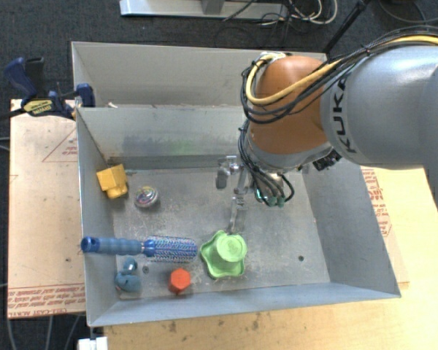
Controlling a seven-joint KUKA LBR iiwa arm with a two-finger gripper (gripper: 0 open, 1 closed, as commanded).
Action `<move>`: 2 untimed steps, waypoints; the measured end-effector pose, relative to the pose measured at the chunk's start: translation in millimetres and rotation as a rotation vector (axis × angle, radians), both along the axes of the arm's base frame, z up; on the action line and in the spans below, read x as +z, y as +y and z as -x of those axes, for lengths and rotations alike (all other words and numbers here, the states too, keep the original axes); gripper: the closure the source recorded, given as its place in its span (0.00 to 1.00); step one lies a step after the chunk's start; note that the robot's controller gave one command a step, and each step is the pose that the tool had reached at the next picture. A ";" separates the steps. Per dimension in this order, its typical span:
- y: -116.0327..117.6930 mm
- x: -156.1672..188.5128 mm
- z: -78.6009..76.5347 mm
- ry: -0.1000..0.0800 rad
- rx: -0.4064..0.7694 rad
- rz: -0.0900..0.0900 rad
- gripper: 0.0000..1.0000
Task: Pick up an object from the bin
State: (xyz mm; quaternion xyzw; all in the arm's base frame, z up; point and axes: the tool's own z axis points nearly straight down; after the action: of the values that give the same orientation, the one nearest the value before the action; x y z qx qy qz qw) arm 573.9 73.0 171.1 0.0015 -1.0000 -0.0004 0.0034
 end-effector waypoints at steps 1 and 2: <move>56.3 -30.2 71.7 -0.005 0.710 -0.004 0.00; 110.8 -104.8 47.8 -0.005 0.799 -0.006 0.00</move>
Offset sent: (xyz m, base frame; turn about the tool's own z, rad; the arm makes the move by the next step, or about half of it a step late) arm -0.0709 0.0546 -0.0291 -0.7100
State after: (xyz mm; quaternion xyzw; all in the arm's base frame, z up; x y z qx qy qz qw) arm 526.1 183.9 66.4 0.3904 -0.9206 -0.0020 0.0006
